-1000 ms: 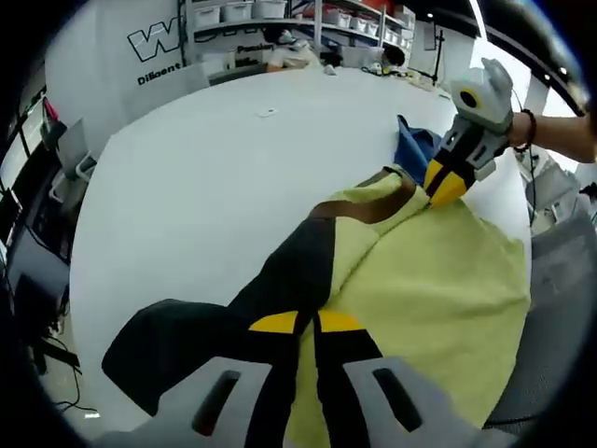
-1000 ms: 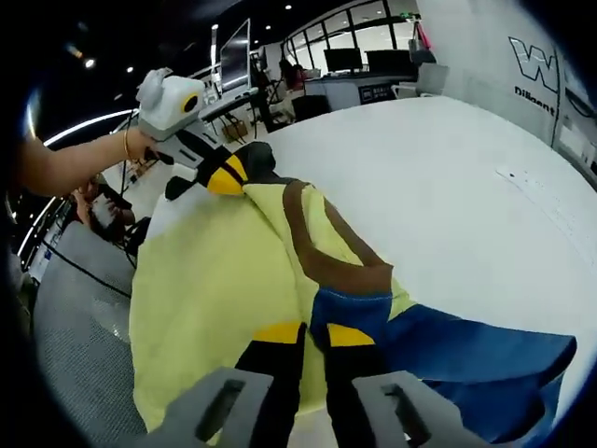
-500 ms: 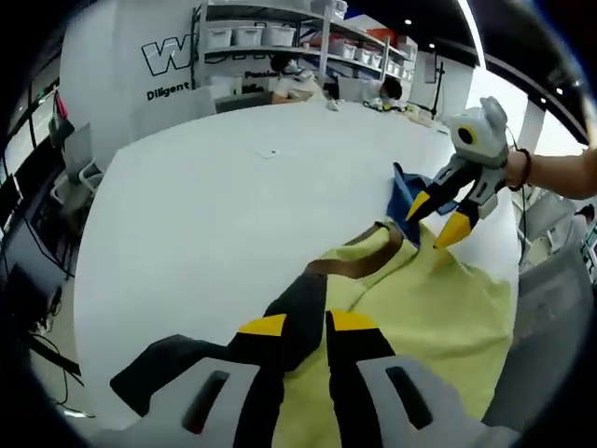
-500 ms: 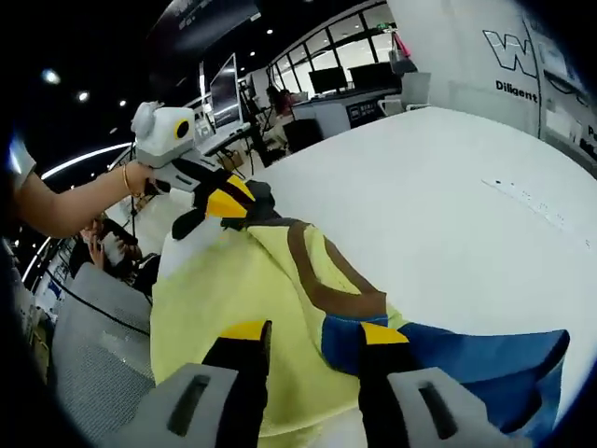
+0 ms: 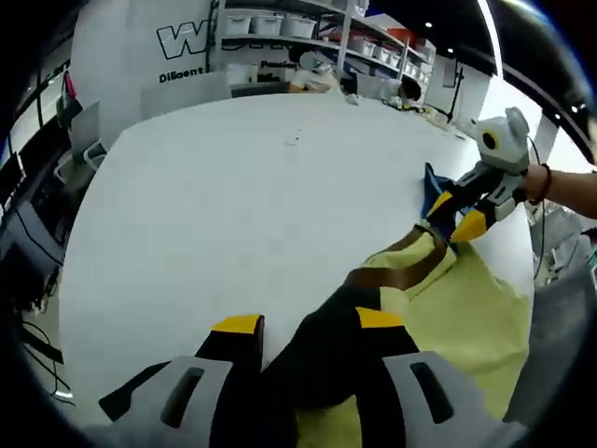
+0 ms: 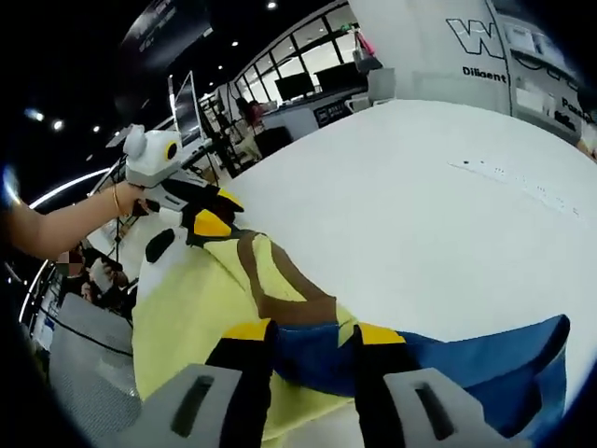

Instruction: Fold the garment on the visible template until the final outline fits inside the template.

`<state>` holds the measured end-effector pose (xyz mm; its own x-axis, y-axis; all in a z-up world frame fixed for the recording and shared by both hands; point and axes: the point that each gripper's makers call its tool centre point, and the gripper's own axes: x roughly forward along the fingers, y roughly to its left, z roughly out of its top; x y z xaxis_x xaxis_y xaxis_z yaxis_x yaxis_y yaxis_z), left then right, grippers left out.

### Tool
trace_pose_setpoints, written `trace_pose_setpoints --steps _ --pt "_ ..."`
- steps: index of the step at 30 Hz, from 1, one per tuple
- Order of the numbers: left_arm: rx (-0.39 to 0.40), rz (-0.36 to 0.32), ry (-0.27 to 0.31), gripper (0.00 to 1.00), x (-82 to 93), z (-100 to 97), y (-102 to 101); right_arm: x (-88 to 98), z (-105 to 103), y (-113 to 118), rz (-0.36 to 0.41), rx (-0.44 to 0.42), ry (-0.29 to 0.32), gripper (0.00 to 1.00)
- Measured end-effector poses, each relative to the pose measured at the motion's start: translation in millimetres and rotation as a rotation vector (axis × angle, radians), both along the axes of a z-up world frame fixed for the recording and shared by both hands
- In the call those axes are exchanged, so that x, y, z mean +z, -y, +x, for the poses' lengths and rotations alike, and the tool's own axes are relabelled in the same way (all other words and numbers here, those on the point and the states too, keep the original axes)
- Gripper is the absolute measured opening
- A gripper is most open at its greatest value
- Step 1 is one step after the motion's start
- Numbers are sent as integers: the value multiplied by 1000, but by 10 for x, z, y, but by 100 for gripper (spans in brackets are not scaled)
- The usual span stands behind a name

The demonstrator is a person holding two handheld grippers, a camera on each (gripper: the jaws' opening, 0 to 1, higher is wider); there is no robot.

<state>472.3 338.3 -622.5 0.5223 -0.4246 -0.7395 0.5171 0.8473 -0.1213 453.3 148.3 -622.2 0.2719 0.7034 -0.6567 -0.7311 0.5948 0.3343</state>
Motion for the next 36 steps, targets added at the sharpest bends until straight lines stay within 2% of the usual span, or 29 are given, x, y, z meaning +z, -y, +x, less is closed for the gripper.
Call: trace_pose_setpoints --steps 4,6,10,15,18,25,32,36 --pt "-42 29 -41 34 -128 -37 -6 -29 -4 16 -18 4 1 19" --pt "-57 39 -8 31 -90 -8 -6 -33 -17 23 -29 15 11 15" --pt "-52 27 -32 22 -94 -41 14 -67 -91 33 -49 37 1 6" --pt "-79 60 -32 12 -106 -72 26 -76 -92 52 -58 33 8 1" --pt "-84 78 -29 5 -115 -76 12 -69 -100 54 -59 37 12 0" --pt "-99 95 -22 1 -106 -84 43 -50 -109 48 -59 43 30 0" --pt "-106 111 12 1 -41 -67 35 132 -69 40 -51 57 107 0" --pt "-80 99 54 1 88 1 26 217 -3 55 -42 41 132 0"
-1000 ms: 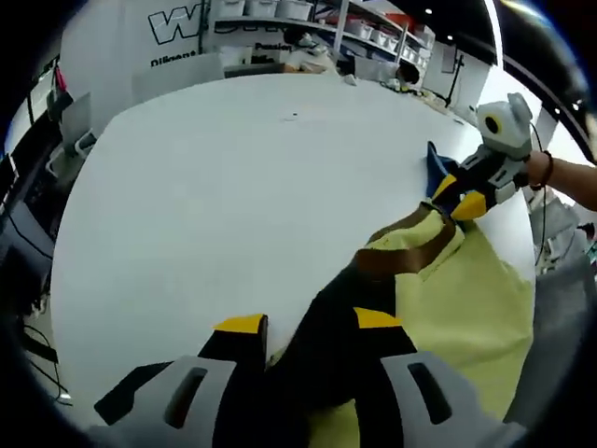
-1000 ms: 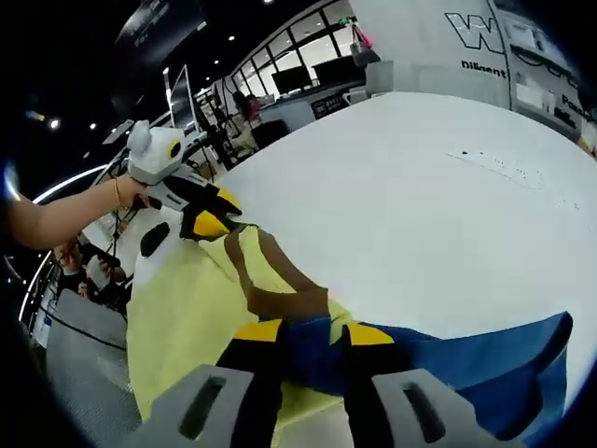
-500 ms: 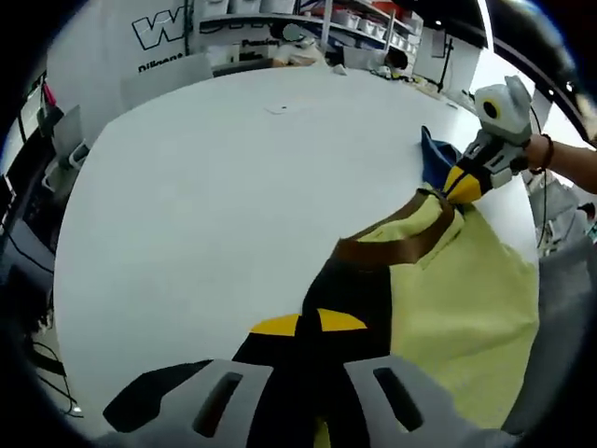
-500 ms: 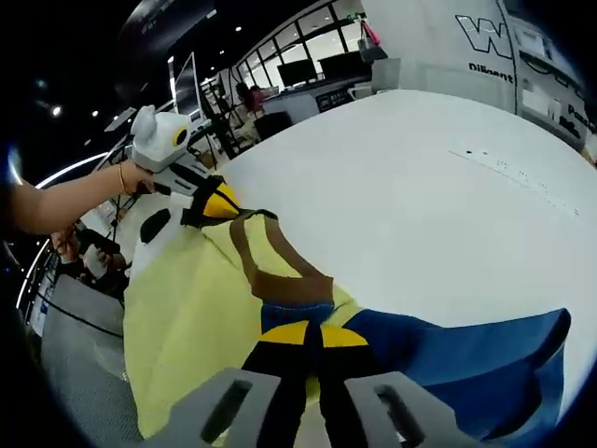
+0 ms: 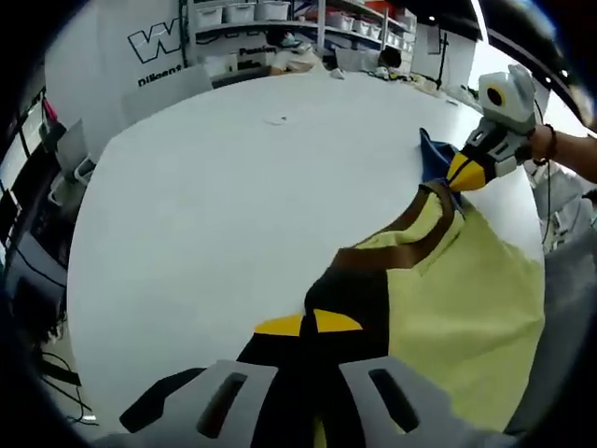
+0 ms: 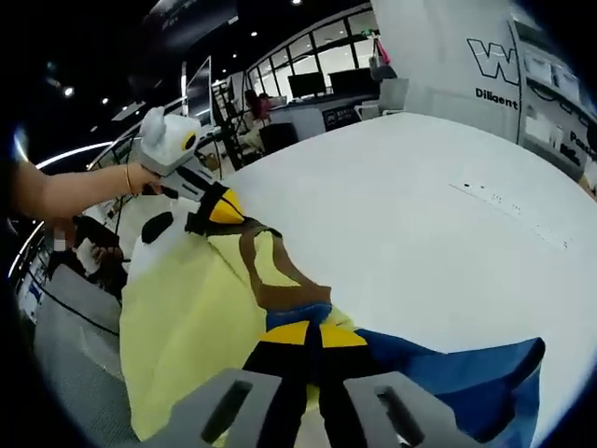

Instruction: Fold the garment on the visible template until the final outline fits inside the template.

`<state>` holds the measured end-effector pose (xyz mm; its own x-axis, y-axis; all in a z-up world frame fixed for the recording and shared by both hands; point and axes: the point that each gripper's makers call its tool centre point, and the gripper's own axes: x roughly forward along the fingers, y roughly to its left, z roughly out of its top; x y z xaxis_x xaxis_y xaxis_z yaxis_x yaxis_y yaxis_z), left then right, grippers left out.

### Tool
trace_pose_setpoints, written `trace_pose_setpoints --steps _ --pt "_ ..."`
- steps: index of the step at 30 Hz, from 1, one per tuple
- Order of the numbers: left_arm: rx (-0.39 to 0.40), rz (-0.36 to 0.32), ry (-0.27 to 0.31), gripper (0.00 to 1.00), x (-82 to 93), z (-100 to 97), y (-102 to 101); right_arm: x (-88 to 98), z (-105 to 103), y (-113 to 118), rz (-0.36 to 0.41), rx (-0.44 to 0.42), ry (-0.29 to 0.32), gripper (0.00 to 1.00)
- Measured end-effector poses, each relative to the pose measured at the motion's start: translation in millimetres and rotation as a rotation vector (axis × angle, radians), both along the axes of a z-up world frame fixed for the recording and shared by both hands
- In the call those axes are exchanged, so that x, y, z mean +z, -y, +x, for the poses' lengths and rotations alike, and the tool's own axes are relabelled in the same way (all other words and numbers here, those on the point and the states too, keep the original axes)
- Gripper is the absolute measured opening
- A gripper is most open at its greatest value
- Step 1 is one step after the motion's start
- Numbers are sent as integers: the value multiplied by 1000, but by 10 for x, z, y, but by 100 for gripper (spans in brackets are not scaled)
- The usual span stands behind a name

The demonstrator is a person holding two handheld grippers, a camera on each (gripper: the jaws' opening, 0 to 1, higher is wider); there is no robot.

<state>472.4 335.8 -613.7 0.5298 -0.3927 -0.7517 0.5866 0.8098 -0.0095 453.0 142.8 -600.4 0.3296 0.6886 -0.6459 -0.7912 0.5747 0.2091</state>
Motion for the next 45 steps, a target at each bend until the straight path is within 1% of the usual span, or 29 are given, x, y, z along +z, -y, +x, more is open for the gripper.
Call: trace_pose_setpoints --steps 1,4,5,6,8,9,10,11,12,13,14,15,17,19,23,28,31,33,34,37,39,42,43,44,45 --pt "0 -1 14 0 37 13 6 19 11 1 2 -3 2 0" --pt "-5 1 95 0 219 107 24 103 61 -7 6 -5 28 0" --pt "-4 0 103 0 245 119 27 125 79 -5 4 -8 37 0" --pt "7 -6 130 0 319 164 26 151 100 -4 5 -11 46 0" --pt "26 0 167 0 432 244 2 243 192 3 7 -29 77 0" --pt "32 -2 193 0 505 296 -3 269 228 7 5 -37 83 0" --pt "36 -6 202 0 546 320 -2 296 266 13 0 -45 89 0" --pt "64 -21 237 0 640 391 -13 355 337 17 0 -59 111 0" --pt "70 -39 259 0 717 432 -13 410 394 20 0 -69 125 0" --pt "86 -78 236 0 772 439 3 448 429 18 2 -73 133 0" --pt "96 -95 225 0 800 445 7 485 459 14 6 -77 141 0" --pt "95 -82 263 0 872 502 -22 547 520 11 18 -94 153 0" --pt "89 -67 266 0 902 556 -34 596 591 11 22 -112 160 0" --pt "89 -51 279 0 896 630 -47 614 684 9 17 -131 170 0" --pt "101 -30 285 0 865 772 -62 584 841 -13 -1 -158 169 0" --pt "123 -3 290 0 780 991 -80 552 1037 -22 -9 -186 174 0" --pt "141 6 296 0 722 1134 -116 525 1209 -12 -17 -208 193 0" --pt "147 6 298 0 707 1166 -123 520 1258 -5 -17 -219 201 0" --pt "154 19 298 0 653 1246 -149 482 1363 -5 -19 -226 204 0" --pt "155 36 299 0 606 1309 -170 441 1448 -4 -19 -237 202 0" --pt "149 67 295 1 516 1414 -191 342 1566 -28 -27 -233 202 0" --pt "133 114 301 1 426 1506 -217 237 1673 -45 -33 -233 199 0" --pt "126 132 303 1 394 1538 -227 193 1674 -46 -36 -237 194 0" --pt "123 137 305 1 363 1564 -224 179 1611 -53 -35 -241 191 0" --pt "120 139 305 1 350 1572 -222 166 1611 -56 -35 -241 189 0"
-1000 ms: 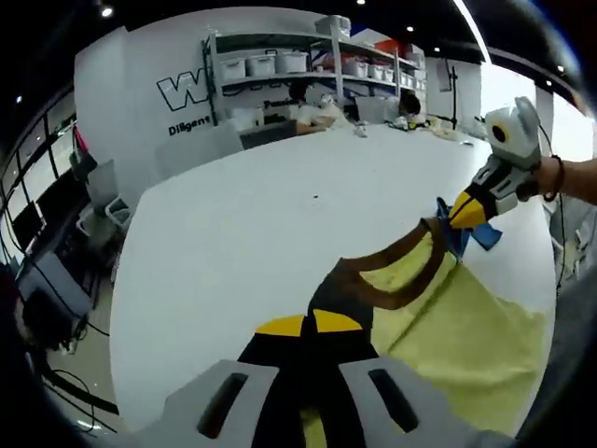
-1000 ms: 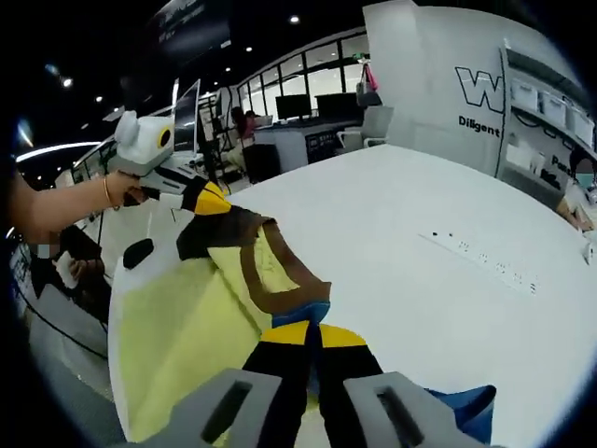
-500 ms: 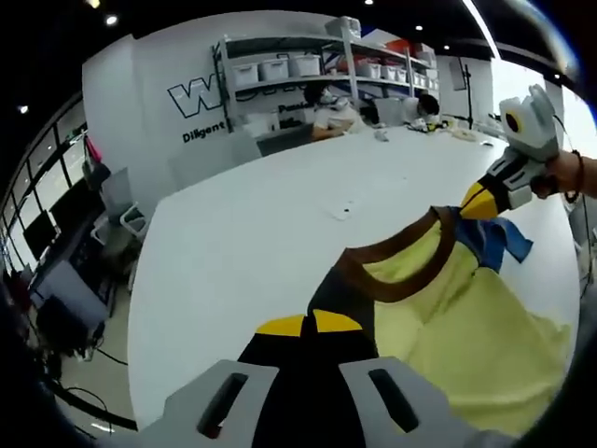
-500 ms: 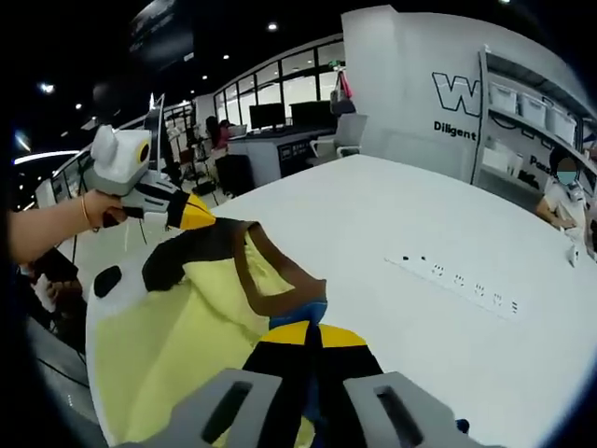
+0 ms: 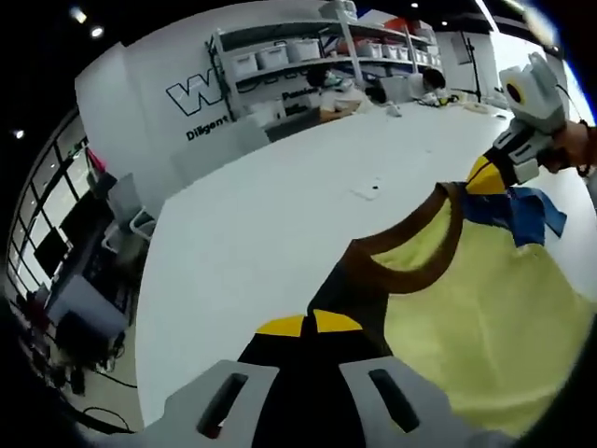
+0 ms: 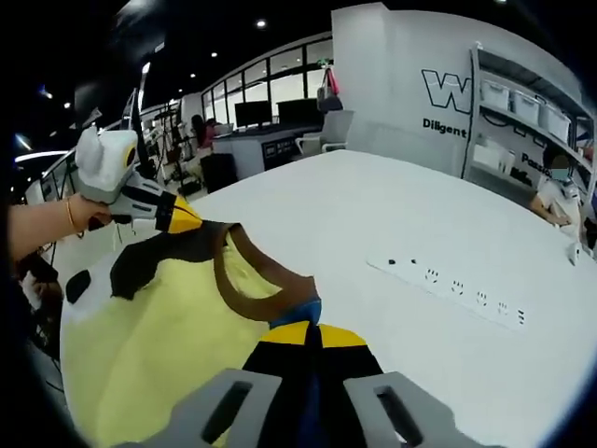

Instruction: Fold the garment on the visible template until the final outline fits inside the template.

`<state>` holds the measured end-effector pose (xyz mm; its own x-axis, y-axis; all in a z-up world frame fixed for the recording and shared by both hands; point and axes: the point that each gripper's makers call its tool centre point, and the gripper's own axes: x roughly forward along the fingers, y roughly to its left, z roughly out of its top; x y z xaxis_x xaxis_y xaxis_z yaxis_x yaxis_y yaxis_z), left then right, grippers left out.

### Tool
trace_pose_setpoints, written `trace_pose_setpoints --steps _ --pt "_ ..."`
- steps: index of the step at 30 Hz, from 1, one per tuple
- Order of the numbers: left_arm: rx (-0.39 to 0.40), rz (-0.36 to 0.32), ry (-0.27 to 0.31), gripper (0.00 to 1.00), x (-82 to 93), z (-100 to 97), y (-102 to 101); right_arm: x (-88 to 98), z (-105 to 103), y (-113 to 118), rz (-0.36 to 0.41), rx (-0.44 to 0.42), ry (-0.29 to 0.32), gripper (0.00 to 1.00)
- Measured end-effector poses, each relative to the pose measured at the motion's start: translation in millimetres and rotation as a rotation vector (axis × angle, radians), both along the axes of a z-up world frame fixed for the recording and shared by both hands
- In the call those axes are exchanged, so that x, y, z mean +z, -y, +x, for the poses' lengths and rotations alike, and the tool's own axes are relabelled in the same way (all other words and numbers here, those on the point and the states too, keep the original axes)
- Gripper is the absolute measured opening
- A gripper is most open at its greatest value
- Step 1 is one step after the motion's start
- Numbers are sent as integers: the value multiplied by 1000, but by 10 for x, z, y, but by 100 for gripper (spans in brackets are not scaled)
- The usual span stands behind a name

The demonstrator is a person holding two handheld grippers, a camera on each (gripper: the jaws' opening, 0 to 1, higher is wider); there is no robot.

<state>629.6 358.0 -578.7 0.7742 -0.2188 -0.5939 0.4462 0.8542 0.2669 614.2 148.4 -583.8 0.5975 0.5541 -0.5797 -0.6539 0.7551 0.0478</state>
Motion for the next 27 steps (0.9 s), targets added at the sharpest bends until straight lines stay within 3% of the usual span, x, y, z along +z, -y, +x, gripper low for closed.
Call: trace_pose_setpoints --steps 4,10,18,22,27 --pt "19 25 -16 1 -189 146 -48 -199 97 -21 -16 -13 -11 0" --pt "13 62 -1 1 -274 196 -21 -323 372 -44 -18 -34 28 0" --pt "21 123 2 1 -449 300 -86 -491 353 -6 -57 -44 16 0" --pt "37 168 7 1 -439 318 -184 -535 352 36 -55 -66 0 0" --pt "106 90 -17 1 -443 271 -302 -489 364 72 -42 -91 7 0"
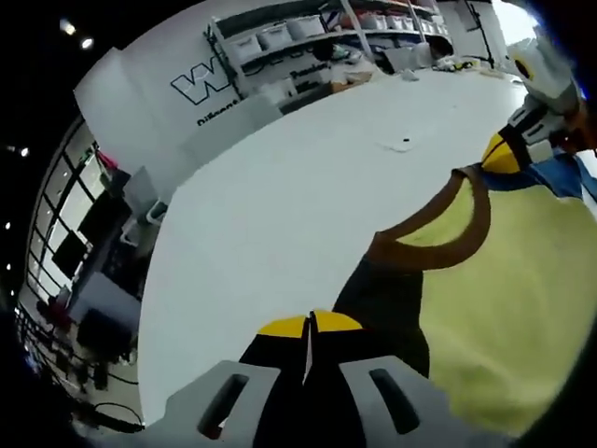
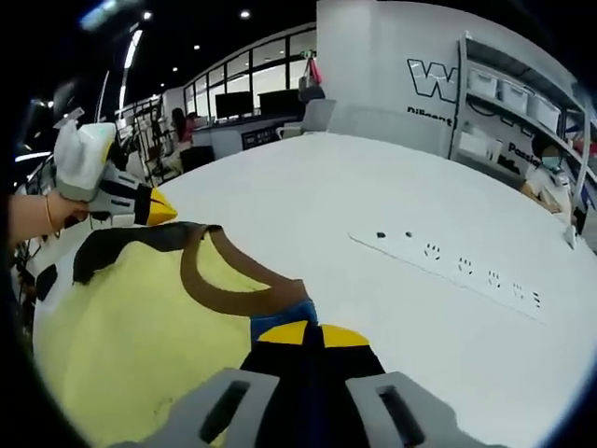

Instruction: Fold the garment on the visible template until the final outline fits inside the template.

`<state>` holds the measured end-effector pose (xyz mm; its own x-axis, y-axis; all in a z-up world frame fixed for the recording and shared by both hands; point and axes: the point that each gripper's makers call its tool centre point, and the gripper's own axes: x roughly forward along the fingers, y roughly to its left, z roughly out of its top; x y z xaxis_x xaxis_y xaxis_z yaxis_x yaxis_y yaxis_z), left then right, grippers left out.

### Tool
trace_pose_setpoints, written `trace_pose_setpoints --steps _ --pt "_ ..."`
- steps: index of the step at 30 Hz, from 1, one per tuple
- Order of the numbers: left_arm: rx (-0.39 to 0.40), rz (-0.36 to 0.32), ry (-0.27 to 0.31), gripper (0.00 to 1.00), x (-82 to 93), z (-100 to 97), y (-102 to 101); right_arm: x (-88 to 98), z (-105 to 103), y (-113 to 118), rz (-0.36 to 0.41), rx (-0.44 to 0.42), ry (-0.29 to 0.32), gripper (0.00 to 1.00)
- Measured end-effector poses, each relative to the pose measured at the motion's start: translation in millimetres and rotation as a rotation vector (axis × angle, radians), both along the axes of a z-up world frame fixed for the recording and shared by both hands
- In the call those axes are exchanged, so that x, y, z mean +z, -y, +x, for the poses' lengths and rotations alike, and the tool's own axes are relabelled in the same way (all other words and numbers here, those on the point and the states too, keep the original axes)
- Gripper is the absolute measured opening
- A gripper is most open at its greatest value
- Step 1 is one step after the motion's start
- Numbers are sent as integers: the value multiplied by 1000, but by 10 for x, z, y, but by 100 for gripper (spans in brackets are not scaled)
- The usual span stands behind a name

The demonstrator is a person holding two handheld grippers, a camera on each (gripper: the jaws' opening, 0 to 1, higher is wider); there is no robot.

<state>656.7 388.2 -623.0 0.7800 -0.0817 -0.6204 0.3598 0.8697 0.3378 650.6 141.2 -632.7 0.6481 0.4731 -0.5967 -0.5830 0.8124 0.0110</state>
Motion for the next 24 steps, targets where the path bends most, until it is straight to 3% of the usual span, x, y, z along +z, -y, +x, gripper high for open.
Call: trace_pose_setpoints --steps 4,7,8,11,12,15,20,24 --pt "-6 -72 14 7 132 -93 91 102 -2 34 27 -21 6 17" --pt "-28 -132 14 21 192 -161 209 179 -67 45 55 -27 -9 28" --pt "-35 -191 11 28 248 -259 323 211 -109 39 72 -23 -12 32" --pt "-33 -269 -12 47 258 -313 445 274 -203 50 110 -31 -26 47" --pt "-39 -269 -9 52 324 -435 491 305 -234 65 131 -44 -24 52" --pt "-53 -266 24 64 434 -506 550 337 -347 105 143 -49 -35 63" --pt "-58 -320 15 88 492 -678 652 392 -576 161 155 -40 -52 71" --pt "-67 -333 2 96 498 -875 707 424 -767 205 159 -36 -68 75"
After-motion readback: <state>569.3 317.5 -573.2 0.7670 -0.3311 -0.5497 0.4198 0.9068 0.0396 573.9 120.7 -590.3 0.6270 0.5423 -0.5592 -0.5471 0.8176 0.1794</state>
